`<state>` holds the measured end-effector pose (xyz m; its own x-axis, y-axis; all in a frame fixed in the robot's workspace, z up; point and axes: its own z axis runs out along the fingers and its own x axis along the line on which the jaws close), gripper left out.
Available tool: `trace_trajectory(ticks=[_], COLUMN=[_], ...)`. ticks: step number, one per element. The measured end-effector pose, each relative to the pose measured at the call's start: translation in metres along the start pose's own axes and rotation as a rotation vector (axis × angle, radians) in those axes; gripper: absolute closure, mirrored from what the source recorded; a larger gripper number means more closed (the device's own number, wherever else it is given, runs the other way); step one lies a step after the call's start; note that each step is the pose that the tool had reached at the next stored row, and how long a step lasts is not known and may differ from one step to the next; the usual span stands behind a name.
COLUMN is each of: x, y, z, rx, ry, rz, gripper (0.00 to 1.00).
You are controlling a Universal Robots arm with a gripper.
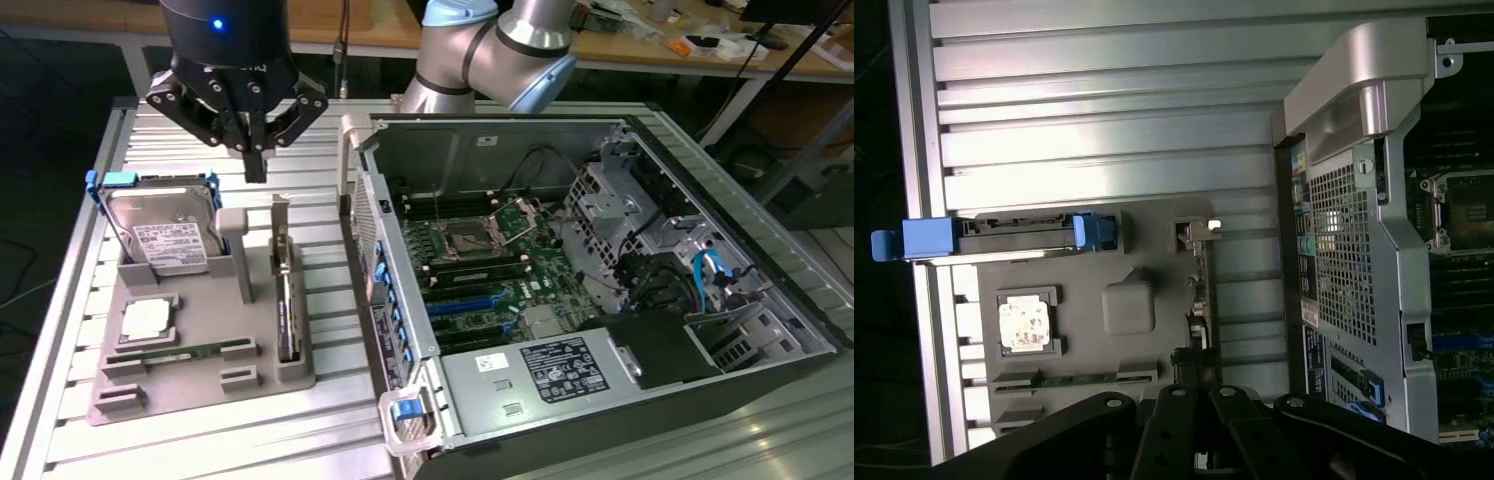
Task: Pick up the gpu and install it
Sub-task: 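Pick up the gpu and move the gpu toward the slot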
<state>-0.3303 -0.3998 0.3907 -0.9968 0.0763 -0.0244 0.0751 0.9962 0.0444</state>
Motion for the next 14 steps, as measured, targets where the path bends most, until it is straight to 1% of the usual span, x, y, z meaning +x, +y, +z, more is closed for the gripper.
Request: trace_trajectory(ticks=[5, 8, 9, 10, 11, 13, 14], x=[0.0, 0.0, 0.0, 0.0, -0.001, -0.001, -0.001], y=[0.0, -0.0009, -0.0022, -0.0046, -0.0074, -0.0137, -0.0164], z=[0.0, 0.0001, 0.0, 0.0001, 0.0002, 0.0005, 0.0011], rx=[0.0, -0.0001, 0.0, -0.0001, 0.0001, 0.0014, 0.0017], ry=[0.0, -0.0001, 0.0, -0.0001, -0.0002, -0.0001, -0.0001], rz=[0.0, 0.0, 0.0, 0.0, 0.0, 0.0, 0.0], gripper=[0.89, 0.7, 0.7, 0.64, 0.64, 0.52, 0.52])
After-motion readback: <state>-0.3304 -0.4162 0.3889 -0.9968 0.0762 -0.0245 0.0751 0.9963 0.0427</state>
